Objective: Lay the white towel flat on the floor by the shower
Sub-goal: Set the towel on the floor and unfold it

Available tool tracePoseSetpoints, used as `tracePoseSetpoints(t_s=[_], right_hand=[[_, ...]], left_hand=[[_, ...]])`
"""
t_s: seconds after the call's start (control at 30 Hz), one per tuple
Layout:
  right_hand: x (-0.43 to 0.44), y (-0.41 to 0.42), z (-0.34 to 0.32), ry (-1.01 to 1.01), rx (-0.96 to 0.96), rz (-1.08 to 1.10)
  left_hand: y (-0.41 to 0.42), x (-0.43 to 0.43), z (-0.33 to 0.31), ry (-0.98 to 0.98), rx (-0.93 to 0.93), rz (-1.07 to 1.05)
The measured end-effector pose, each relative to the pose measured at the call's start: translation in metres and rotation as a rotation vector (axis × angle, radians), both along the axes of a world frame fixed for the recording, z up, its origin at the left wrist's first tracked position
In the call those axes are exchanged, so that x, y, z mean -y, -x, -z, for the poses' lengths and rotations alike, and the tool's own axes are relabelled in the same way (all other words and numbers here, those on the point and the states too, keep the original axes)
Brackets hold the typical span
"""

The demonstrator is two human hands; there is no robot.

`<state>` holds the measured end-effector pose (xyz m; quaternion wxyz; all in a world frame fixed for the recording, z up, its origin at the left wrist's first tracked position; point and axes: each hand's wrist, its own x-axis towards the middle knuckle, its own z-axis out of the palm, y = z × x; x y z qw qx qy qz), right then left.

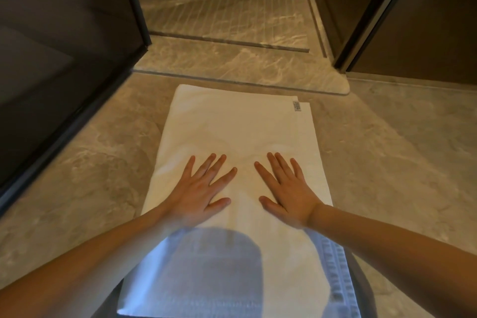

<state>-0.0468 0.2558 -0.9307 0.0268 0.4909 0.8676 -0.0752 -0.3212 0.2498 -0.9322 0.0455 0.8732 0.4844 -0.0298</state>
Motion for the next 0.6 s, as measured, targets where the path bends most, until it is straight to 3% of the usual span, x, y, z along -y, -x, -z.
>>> tracePoseSetpoints(t_s=[0.6], right_hand=[[-0.022, -0.001, -0.002, 0.009, 0.003, 0.017]], left_hand=[[-0.002, -0.029, -0.001, 0.01, -0.022, 0.015]])
